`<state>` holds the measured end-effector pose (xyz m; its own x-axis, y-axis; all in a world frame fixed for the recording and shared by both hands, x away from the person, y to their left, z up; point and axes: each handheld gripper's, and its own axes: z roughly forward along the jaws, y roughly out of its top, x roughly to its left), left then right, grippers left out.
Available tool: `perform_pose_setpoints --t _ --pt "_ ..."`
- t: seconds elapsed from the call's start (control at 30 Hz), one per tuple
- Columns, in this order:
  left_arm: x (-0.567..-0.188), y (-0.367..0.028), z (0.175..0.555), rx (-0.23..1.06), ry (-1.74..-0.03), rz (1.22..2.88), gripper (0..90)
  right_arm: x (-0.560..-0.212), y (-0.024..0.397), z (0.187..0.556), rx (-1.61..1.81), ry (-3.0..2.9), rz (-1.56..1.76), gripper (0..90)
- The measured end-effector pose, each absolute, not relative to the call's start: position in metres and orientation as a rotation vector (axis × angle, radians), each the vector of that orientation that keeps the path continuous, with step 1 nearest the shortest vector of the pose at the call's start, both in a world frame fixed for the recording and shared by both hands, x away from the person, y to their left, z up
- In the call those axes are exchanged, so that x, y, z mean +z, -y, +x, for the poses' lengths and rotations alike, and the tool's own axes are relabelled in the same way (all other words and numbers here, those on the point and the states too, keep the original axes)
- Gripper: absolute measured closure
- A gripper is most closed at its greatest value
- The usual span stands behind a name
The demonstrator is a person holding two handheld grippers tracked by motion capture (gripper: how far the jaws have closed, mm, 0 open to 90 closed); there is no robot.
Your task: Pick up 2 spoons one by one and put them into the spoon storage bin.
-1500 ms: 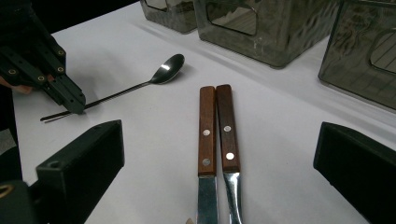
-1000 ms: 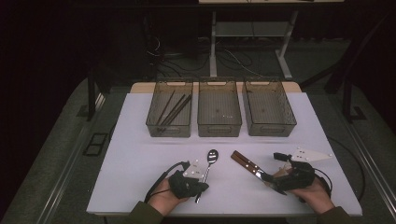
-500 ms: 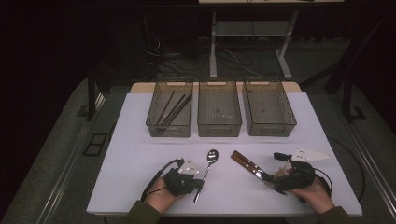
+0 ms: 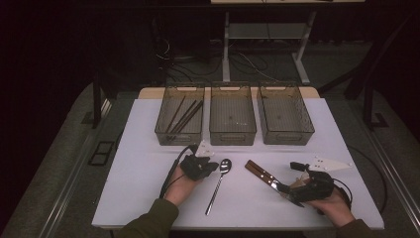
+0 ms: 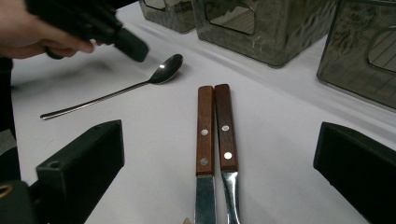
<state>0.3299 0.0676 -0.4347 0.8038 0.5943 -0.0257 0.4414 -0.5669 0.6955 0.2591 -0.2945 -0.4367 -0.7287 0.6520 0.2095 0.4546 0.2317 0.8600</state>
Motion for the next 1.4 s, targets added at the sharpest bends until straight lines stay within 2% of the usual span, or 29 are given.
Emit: perform_pose_setpoints --t 0.3,1.07,1.37,1.4 --pt "-0.441 -0.045 0.349 0.29 -0.787 2.269 89.7 -0.436 0.295 0.259 1.507 -2.301 1.05 1.8" --pt "-0.446 0.001 0.343 0.233 -0.656 2.299 89.7 -0.436 0.296 0.258 1.512 -2.299 1.052 1.8" --pt "-0.443 -0.003 0.343 0.229 -0.644 2.293 89.4 -0.436 0.296 0.258 1.517 -2.296 1.051 1.8" --pt "-0.442 -0.005 0.343 0.226 -0.649 2.284 87.3 -0.436 0.296 0.258 1.518 -2.296 1.05 1.8"
